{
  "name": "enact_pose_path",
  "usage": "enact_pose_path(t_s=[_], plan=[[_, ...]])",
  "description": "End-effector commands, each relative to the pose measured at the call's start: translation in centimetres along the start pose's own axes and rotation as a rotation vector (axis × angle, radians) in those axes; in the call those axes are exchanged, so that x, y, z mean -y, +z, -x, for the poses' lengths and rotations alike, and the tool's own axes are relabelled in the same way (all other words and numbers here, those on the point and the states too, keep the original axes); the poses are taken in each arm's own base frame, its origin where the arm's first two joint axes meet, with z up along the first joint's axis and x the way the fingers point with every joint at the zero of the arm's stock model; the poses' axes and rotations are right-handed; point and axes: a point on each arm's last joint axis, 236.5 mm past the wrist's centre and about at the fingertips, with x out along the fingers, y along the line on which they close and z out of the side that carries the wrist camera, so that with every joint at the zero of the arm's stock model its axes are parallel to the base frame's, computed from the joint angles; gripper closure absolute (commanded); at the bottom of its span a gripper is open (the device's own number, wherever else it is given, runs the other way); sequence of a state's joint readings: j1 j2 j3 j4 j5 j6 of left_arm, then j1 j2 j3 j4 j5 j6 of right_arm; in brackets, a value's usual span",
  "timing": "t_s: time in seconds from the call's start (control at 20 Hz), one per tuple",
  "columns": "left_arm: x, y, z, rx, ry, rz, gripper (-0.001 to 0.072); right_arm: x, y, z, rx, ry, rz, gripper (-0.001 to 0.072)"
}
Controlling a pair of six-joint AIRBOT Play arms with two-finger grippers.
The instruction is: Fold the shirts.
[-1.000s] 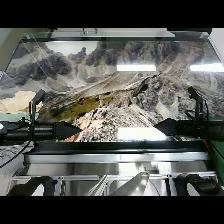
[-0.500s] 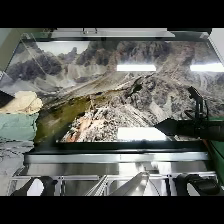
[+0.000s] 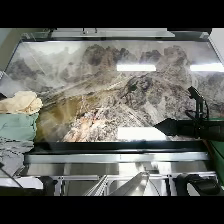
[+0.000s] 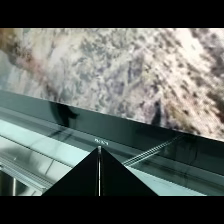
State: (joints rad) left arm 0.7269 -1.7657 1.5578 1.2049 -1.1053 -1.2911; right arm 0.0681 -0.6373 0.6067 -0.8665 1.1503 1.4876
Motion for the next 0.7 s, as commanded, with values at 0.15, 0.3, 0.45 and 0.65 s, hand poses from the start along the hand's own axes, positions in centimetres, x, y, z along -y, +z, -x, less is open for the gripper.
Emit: enact_pose_path(t_s=[0.15, 0.3, 0.45, 0.65], plan=[[1.3, 0.1, -7.1, -0.172, -0.062, -0.093, 0.0325, 0.0, 0.0, 0.0, 0.002, 0.0, 0.0, 0.069], [7.3, 0.8, -4.4, -0.204, -0.186, -0.164, 0.0691, 0.0, 0.0, 0.0, 0.002, 0.0, 0.0, 0.069], [22.6, 0.1, 4.8, -0.21, -0.68, -0.267, 0.0691, 0.0, 0.0, 0.0, -0.002, 0.002, -0.001, 0.069], [38.5, -6.7, 21.6, -0.177, -1.254, -0.494, 0.0692, -2.2, 0.0, 0.1, -0.001, 0.092, -0.041, 0.069]])
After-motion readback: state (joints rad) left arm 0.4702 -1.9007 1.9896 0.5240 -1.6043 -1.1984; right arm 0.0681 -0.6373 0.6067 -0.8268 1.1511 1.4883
